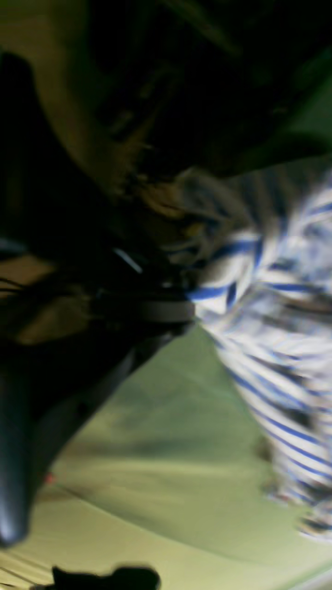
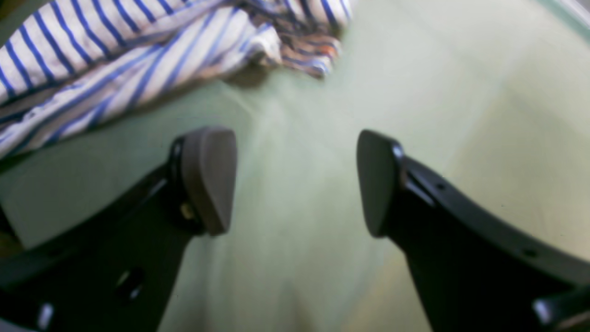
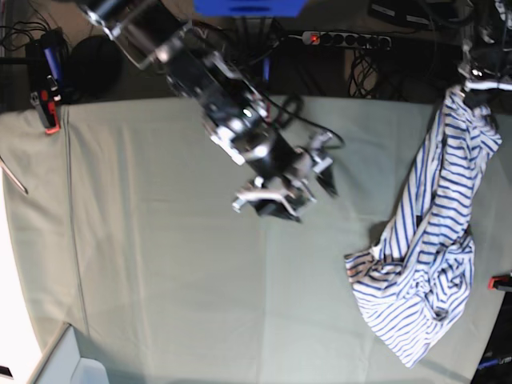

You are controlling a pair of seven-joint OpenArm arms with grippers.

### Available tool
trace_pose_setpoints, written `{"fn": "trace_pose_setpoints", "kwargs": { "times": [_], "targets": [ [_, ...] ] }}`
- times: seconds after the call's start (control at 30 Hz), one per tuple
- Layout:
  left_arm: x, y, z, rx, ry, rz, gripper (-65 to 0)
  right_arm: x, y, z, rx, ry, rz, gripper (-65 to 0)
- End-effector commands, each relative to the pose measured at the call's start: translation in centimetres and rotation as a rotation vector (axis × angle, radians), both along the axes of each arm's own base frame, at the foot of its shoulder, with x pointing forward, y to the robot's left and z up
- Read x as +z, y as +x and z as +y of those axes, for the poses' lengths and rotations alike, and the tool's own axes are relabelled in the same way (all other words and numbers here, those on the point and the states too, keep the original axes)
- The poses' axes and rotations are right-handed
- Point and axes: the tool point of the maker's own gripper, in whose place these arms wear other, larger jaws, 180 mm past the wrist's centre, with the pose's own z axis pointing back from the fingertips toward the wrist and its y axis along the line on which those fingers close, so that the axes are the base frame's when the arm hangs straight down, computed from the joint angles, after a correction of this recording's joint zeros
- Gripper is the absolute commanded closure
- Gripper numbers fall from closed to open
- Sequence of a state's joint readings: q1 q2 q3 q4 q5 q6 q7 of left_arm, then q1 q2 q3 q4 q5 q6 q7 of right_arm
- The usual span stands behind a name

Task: Layout the t-shirt on the table in an organized manner, then fold the t-shirt properly
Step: 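Lift the shirt with the left gripper while the right gripper swings back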

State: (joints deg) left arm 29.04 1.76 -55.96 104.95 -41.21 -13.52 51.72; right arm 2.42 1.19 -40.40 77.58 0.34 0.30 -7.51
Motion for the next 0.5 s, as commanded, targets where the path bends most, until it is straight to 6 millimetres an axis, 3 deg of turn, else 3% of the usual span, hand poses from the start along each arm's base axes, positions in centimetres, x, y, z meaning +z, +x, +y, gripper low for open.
{"fn": "trace_pose_setpoints", "kwargs": {
  "times": [0.0,0.13,0.2,0.3,0.4,0.47],
  "targets": [
    [0.9,0.2,0.8,-0.021,0.022,-0.003,-0.6,2.1,1.2,-0.1,-0.014,0.038,-0.057,-41.5],
    [1.0,-0.5,1.3,-0.029,0.02,0.035,-0.9,1.8,0.7,-2.5,-0.054,0.028,-0.053,-41.4],
    [1.0,-1.2,1.9,-0.009,0.022,0.05,-4.7,1.7,0.0,-3.2,-0.066,0.03,-0.047,-41.4],
    [0.9,-2.6,2.5,0.014,0.004,0.096,-20.7,1.5,-0.3,-4.6,-0.098,0.03,-0.039,-41.5],
    [1.6,-2.3,3.3,0.048,0.005,0.08,-37.9,1.6,-0.4,-5.1,-0.106,0.026,-0.042,-41.3],
    [2.2,-2.0,4.0,0.068,0.016,0.056,-44.7,1.2,-1.0,-5.6,-0.107,0.018,-0.034,-41.2]
  ]
}}
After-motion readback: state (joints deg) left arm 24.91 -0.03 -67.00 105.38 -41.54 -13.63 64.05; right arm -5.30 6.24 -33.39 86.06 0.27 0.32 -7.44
